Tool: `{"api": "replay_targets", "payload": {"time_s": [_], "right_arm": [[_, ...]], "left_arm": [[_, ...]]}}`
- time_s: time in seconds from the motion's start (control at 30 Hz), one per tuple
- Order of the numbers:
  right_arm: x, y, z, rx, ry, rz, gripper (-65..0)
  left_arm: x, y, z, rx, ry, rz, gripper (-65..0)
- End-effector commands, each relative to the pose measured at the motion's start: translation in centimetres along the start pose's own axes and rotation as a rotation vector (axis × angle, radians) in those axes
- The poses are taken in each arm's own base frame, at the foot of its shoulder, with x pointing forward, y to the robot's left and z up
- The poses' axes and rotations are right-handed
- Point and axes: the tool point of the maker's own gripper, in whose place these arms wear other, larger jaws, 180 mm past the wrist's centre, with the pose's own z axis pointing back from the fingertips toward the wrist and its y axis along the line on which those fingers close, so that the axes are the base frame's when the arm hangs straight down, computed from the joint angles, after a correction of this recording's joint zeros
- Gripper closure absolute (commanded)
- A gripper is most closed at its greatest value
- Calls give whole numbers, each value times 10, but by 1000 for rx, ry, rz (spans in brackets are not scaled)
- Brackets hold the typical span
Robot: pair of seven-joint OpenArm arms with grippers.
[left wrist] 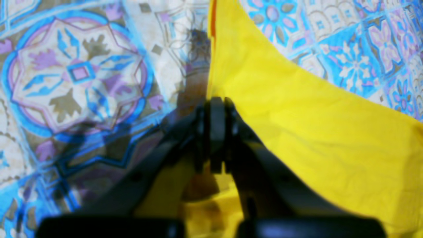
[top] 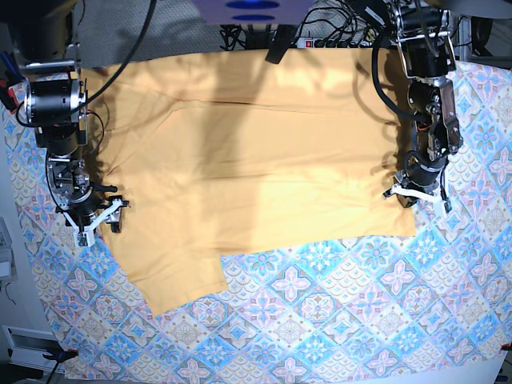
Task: Fold the T-shirt properly
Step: 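Lift the side edges with both grippers and fold the hem half toward the collar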
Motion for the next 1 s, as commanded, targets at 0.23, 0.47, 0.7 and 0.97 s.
{"api": "replay_targets", "payload": {"time_s": [0.23, 0.47, 0.7, 0.97], "right_arm": [[20, -15, 0, -22, -24, 4, -376], [7, 9, 0, 91, 33, 47, -351], [2, 22, 0, 147, 54, 106, -110], [16, 23, -1, 150, 18, 112, -15]], "left_arm": [[22, -4, 1, -16, -58, -11, 0], [22, -4, 1, -15, -59, -10, 0], [22, -4, 1, -15, -59, -10, 0], [23, -4, 1, -16, -60, -10, 0]]}}
